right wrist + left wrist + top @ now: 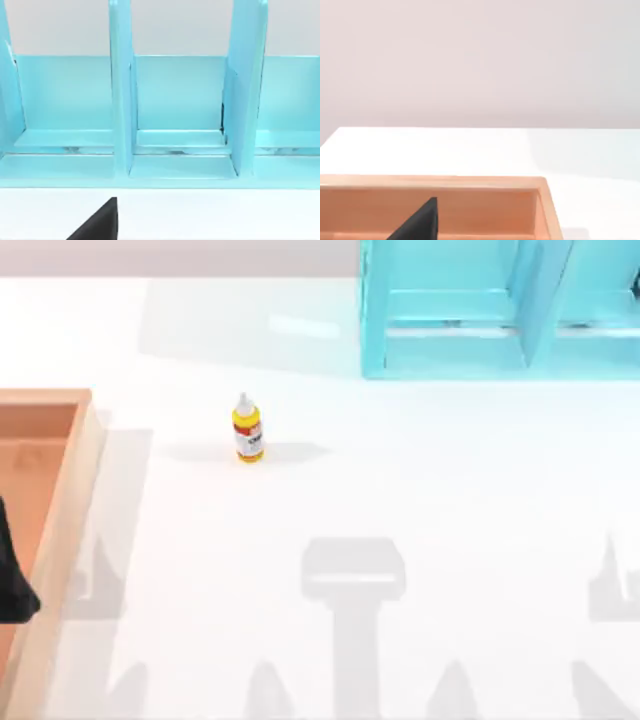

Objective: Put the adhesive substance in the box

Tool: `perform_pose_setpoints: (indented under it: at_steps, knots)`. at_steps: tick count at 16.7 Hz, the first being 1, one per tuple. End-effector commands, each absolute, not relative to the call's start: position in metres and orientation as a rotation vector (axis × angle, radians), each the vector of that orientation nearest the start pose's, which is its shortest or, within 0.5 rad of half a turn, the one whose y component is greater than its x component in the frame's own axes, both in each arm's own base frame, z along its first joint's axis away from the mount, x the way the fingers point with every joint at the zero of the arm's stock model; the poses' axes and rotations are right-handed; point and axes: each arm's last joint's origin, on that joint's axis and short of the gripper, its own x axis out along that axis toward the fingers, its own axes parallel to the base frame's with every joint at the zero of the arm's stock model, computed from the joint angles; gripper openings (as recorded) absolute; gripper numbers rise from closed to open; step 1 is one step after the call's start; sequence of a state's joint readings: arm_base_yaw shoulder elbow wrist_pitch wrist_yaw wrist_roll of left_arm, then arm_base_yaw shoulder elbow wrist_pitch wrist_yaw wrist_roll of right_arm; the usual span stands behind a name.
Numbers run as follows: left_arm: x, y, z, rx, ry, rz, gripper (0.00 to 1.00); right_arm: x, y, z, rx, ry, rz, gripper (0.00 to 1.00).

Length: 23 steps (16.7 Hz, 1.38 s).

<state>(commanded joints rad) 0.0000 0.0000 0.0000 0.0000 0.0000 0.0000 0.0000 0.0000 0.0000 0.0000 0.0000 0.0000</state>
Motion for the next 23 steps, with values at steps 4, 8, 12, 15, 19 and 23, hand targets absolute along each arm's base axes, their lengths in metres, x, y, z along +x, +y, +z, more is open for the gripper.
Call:
perform_pose_setpoints:
  at_steps: [4,8,12,15,19,23]
  knots:
    - [0.107,-0.002,0.164,0.001,-0.006,-0.001,1.00,0.106,-0.001,0.160,0.000,0.000,0.000,1.00]
    - [0.117,-0.009,0.184,-0.003,-0.033,-0.027,1.00,0.106,-0.001,0.160,0.000,0.000,0.000,1.00]
    - [0.146,-0.027,0.205,-0.024,-0.042,-0.064,1.00,0.106,-0.001,0.160,0.000,0.000,0.000,1.00]
    - [0.179,-0.047,0.207,-0.026,-0.018,-0.056,1.00,0.106,-0.001,0.160,0.000,0.000,0.000,1.00]
    - [0.222,-0.086,0.186,-0.036,0.021,-0.038,1.00,0.106,-0.001,0.160,0.000,0.000,0.000,1.00]
    - [0.248,-0.131,0.142,-0.034,0.056,-0.043,1.00,0.106,-0.001,0.160,0.000,0.000,0.000,1.00]
